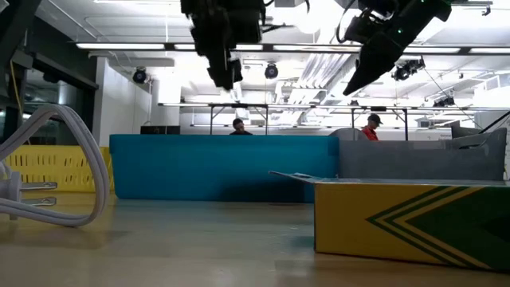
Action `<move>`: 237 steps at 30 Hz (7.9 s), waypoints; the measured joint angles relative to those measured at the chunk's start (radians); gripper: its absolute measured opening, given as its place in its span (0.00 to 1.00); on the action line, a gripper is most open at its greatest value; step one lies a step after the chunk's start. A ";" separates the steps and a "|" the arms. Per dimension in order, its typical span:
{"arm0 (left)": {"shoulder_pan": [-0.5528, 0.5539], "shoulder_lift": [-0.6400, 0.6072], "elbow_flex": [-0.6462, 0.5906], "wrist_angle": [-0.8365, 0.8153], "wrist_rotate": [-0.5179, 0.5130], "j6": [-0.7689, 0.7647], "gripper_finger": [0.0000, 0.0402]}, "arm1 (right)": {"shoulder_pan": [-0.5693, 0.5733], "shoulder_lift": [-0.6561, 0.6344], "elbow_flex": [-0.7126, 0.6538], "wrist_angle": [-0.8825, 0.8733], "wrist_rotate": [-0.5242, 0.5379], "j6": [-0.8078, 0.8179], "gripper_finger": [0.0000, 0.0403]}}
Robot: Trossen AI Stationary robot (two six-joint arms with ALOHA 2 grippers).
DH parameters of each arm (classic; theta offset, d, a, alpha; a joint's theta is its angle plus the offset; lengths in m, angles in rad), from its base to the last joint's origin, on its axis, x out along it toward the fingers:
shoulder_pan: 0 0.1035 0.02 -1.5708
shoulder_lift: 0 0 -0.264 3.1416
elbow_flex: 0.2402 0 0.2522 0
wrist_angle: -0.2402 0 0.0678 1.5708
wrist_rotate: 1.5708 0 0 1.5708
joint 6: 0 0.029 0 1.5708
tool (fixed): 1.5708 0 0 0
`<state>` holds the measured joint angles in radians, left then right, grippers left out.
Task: Pick & Place School Supplies
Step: Put the yellow box of crayons into the blue bin
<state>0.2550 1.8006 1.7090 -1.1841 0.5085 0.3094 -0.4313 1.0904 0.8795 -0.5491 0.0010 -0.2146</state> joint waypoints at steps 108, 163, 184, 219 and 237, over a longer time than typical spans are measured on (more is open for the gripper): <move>-0.109 -0.349 -0.556 0.654 -0.098 -0.120 0.37 | 0.048 0.540 0.380 -0.373 0.179 -0.838 0.51; -0.109 -0.348 -0.556 0.672 -0.097 -0.119 0.37 | -0.110 0.664 0.382 -0.367 -0.009 -0.968 0.52; -0.109 -0.348 -0.556 0.673 -0.098 -0.116 0.37 | -0.070 0.647 0.378 -0.347 0.111 -0.958 0.52; -0.109 -0.348 -0.556 0.673 -0.098 -0.116 0.37 | -0.079 0.645 0.379 -0.338 0.143 -0.806 0.44; -0.109 -0.348 -0.556 0.673 -0.098 -0.116 0.37 | -0.051 0.644 0.379 -0.337 0.139 -0.697 0.27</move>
<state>0.1455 1.4521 1.1534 -0.5113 0.4109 0.1936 -0.4824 1.7348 1.2587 -0.8864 0.1398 -0.9118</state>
